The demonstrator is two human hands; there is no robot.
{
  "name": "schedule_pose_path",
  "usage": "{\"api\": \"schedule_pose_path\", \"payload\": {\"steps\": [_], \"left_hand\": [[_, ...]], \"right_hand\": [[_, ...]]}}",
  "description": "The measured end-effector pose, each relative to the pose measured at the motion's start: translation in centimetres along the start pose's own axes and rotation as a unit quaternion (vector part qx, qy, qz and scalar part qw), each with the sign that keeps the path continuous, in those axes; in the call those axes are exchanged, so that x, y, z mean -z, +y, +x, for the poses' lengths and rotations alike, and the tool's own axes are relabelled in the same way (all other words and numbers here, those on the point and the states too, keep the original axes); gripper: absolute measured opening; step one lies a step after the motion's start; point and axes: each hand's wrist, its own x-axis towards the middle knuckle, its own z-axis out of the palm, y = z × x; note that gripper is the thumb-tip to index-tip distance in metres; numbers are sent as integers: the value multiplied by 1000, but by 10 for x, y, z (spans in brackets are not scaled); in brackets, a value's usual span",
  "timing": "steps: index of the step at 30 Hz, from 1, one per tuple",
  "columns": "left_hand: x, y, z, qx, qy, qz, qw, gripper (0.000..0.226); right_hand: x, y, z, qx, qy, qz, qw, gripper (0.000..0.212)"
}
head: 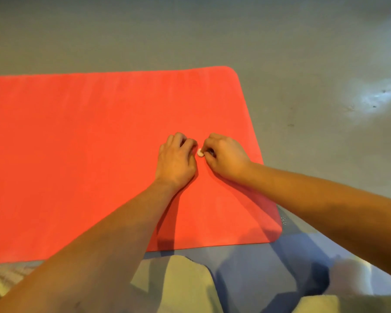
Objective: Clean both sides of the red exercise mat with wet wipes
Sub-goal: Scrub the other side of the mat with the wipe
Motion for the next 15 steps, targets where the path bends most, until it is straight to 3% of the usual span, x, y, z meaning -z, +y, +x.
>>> {"api": "schedule_pose_path", "payload": {"steps": [7, 15], "left_hand": [[-10, -8, 33, 30, -6, 22, 999, 46], [-19, -14, 61, 26, -24, 52, 998, 53]], "right_hand": [[11, 9, -36, 110, -63, -7, 992, 5], [6, 51, 91, -35, 40, -38, 998, 13]]}}
